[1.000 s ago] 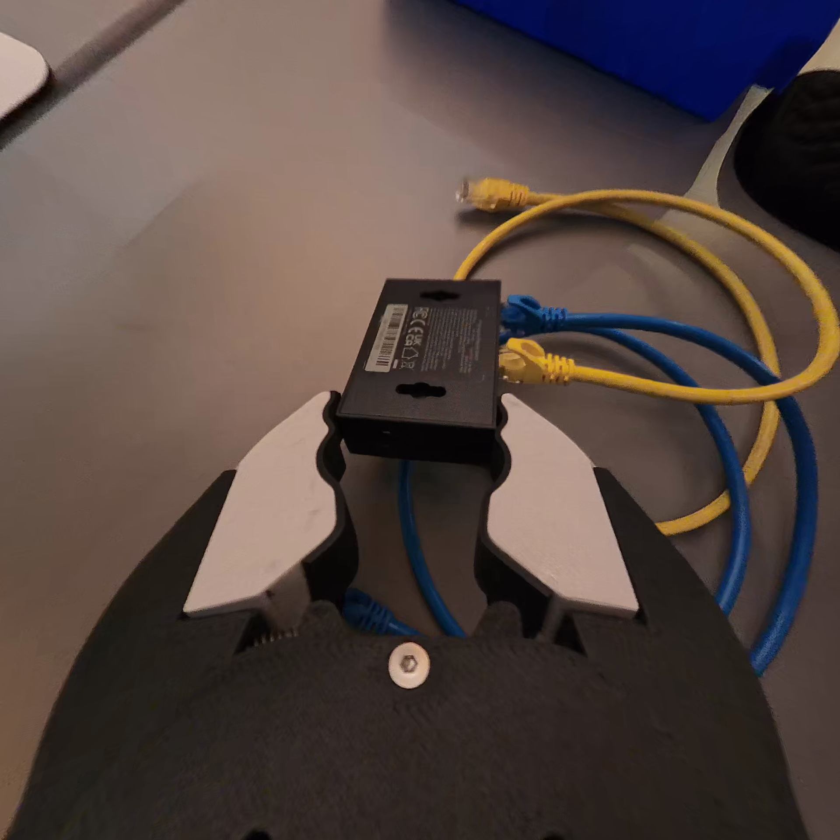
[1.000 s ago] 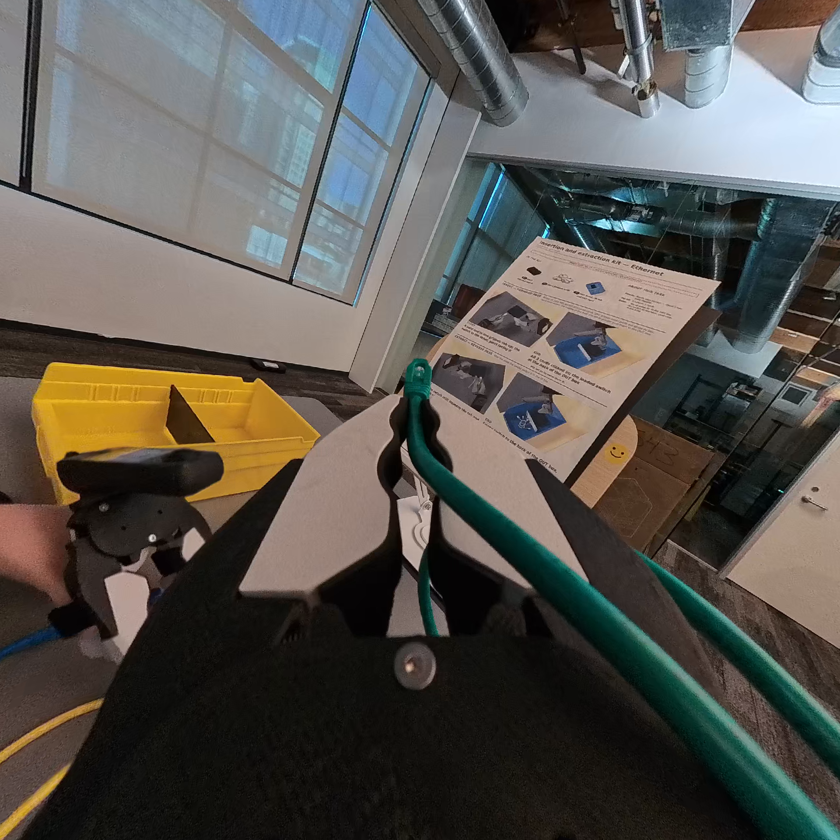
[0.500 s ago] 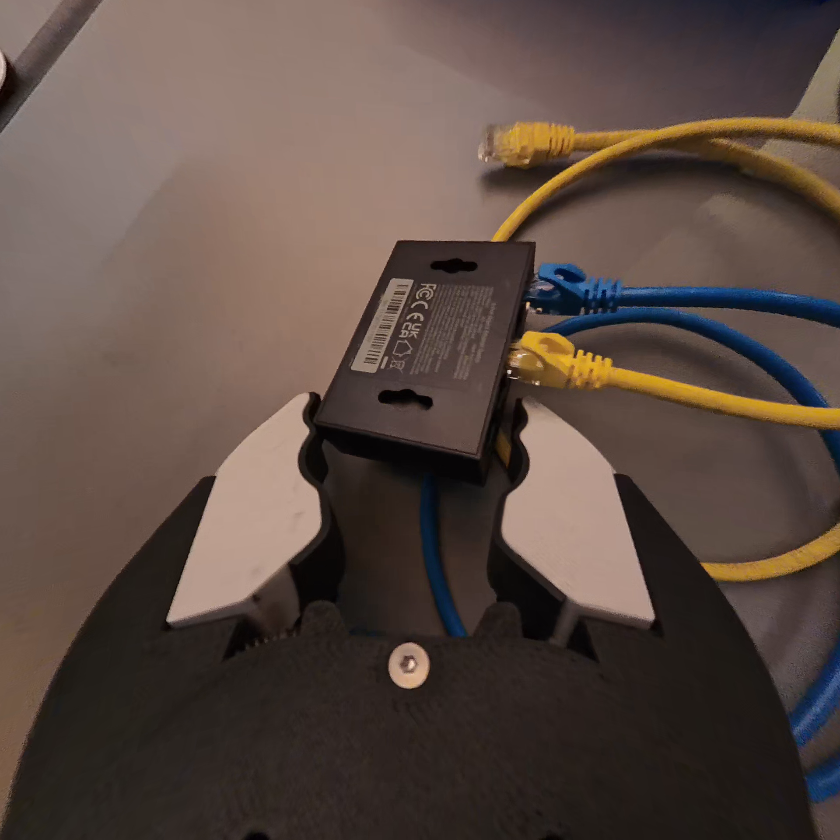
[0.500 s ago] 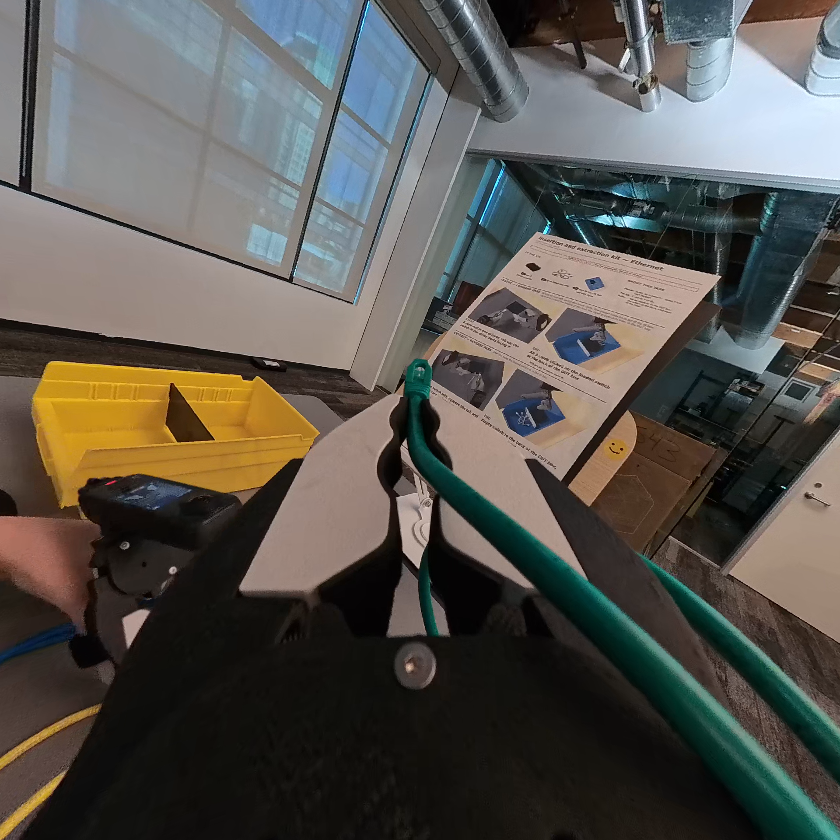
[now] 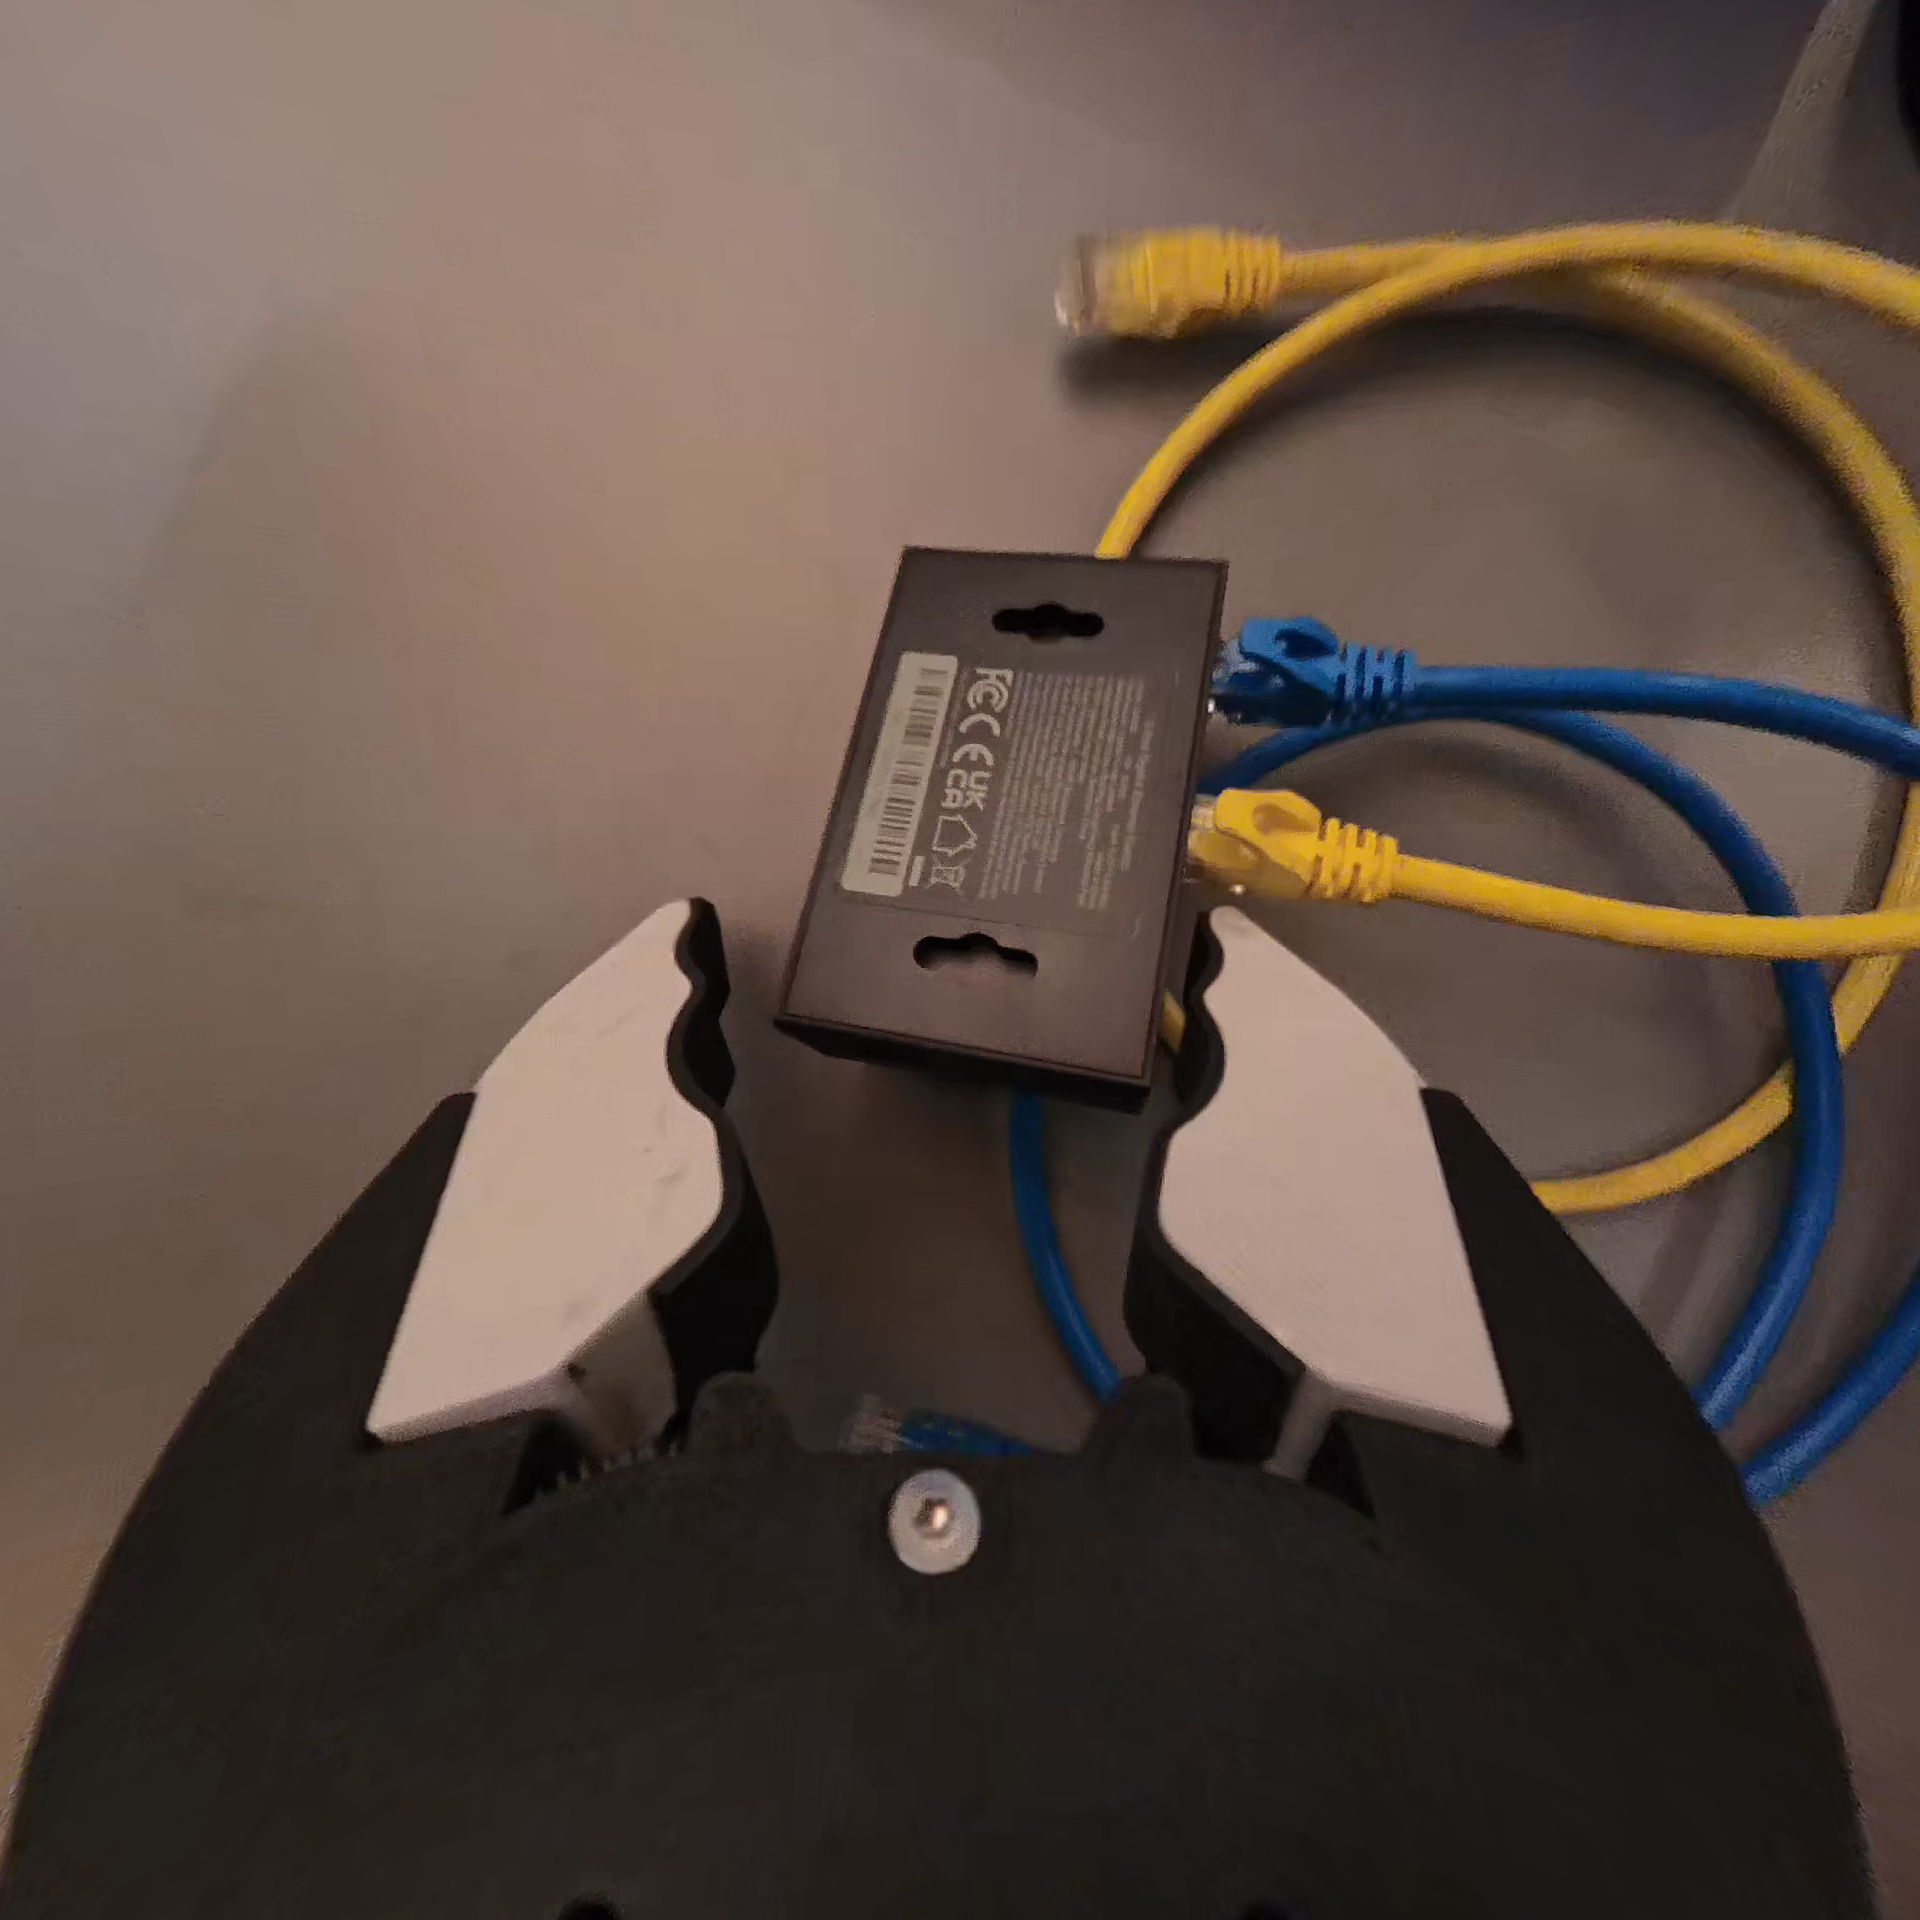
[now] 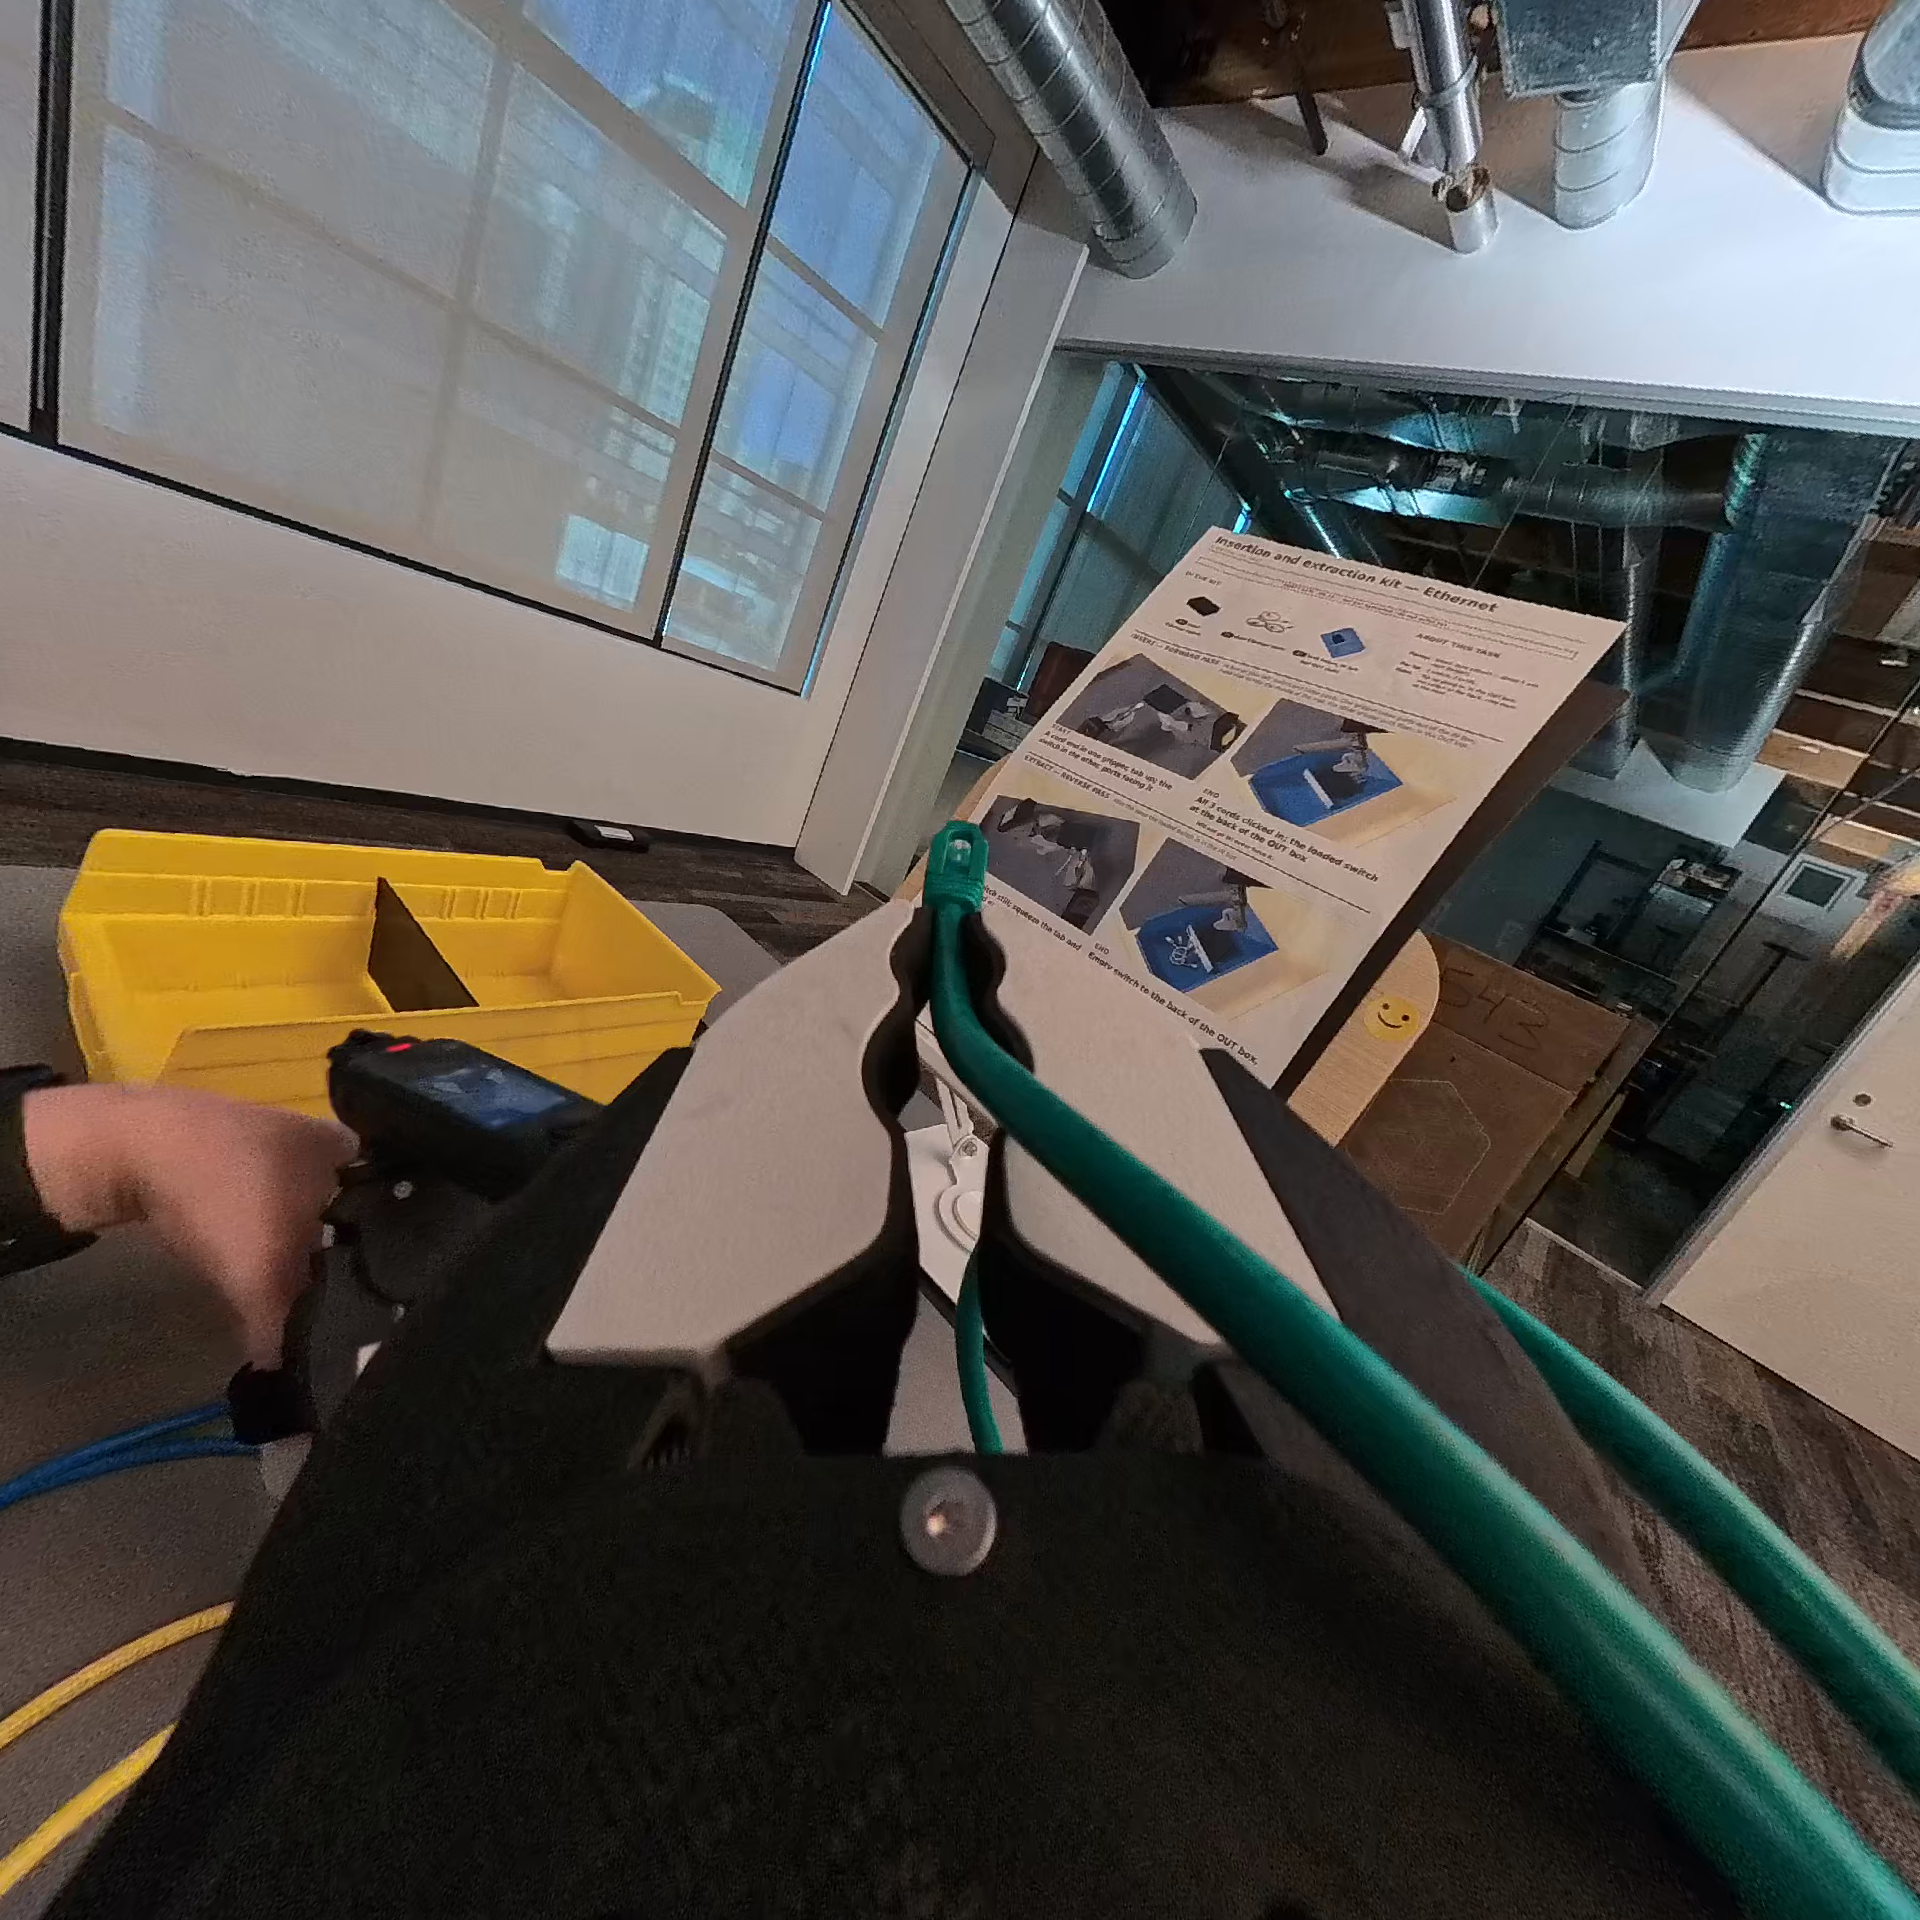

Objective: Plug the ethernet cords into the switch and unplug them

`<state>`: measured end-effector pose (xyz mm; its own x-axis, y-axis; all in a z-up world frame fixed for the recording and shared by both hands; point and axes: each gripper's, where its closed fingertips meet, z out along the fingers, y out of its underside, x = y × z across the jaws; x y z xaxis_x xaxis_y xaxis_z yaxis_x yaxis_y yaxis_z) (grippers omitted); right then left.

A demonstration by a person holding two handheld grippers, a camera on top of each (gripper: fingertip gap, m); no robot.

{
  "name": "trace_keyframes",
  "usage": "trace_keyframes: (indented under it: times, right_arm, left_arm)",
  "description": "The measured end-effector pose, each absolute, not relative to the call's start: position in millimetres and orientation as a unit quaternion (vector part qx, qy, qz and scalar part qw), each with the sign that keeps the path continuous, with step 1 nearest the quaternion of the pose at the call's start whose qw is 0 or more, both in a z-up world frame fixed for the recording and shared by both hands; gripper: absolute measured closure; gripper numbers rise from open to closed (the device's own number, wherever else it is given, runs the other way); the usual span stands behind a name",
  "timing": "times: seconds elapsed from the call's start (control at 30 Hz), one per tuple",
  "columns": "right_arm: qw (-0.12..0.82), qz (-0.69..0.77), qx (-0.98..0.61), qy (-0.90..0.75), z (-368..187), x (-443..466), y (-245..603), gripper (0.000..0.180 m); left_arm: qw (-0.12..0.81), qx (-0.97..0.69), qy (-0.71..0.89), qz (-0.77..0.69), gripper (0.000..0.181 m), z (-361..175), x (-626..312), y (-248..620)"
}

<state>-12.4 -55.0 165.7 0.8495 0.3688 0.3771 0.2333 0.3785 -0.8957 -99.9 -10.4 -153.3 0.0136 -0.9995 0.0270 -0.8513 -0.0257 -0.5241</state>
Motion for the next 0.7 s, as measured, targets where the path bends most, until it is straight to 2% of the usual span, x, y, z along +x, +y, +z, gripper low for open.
trace_keyframes:
  times: [0.07, 0.13, 0.7]
  right_arm:
    - [0.784, 0.043, -0.556, -0.271, 165.4, -12.5, -54.9, 0.173]
    - [0.784, 0.043, -0.557, -0.272, 165.6, -12.3, -55.5, 0.173]
    - [0.783, 0.042, -0.559, -0.270, 166.1, -8.0, -55.5, 0.173]
  left_arm:
    - [0.147, -0.685, 0.693, -0.171, 0.099, -160.8, -103.3, -13.0]
    - [0.147, -0.678, 0.702, -0.163, 0.105, -161.4, -100.7, -11.3]
    - [0.062, -0.664, 0.739, -0.091, 0.106, -163.1, -103.3, -13.1]
